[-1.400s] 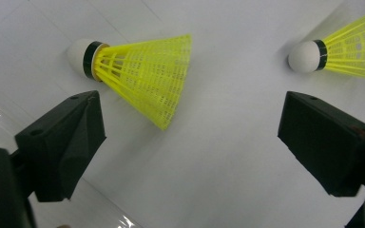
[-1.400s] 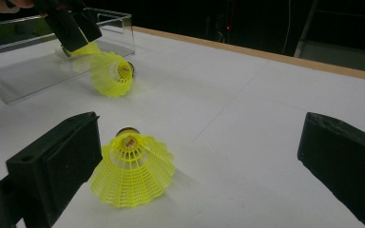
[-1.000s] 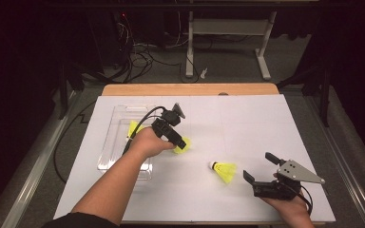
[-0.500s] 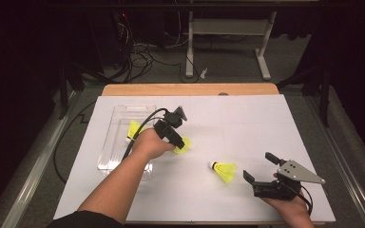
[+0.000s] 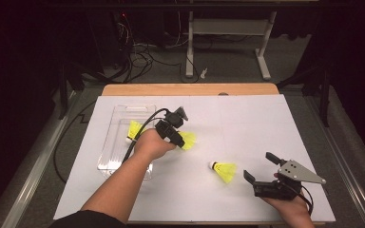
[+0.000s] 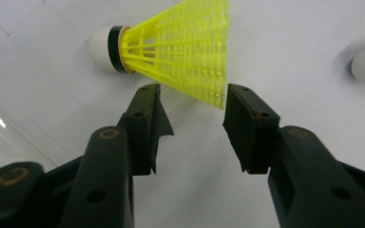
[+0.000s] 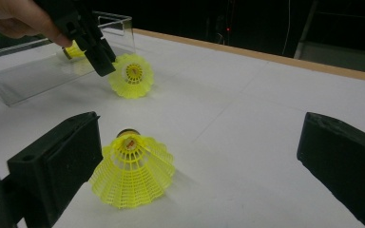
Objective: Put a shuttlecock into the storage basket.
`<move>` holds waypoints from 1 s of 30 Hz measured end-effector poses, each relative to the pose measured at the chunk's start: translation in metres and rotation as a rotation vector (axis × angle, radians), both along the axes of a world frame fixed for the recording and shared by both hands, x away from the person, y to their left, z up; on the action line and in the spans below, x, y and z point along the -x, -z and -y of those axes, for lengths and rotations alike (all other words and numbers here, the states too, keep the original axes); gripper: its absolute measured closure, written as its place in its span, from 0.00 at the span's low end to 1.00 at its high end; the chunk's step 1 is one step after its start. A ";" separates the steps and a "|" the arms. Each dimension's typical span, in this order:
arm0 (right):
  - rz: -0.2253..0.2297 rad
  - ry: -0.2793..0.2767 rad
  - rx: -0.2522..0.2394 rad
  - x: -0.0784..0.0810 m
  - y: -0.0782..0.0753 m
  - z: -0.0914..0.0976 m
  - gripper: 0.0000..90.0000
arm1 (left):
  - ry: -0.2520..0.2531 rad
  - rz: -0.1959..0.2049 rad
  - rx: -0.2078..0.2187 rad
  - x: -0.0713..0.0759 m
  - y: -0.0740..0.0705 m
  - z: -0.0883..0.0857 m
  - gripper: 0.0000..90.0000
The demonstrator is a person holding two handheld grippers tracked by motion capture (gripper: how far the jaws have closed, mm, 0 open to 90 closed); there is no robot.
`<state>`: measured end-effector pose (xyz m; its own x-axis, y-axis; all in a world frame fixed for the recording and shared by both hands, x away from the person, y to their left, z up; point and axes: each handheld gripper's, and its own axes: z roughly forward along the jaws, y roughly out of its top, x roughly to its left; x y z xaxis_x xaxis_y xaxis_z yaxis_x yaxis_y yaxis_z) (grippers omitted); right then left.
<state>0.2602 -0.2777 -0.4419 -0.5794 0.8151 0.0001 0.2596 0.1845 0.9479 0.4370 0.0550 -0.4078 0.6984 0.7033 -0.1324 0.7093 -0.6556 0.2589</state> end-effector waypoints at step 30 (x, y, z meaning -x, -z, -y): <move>-0.006 -0.007 0.000 -0.001 0.002 -0.002 0.02 | -0.033 0.032 -0.015 -0.003 -0.003 -0.001 0.84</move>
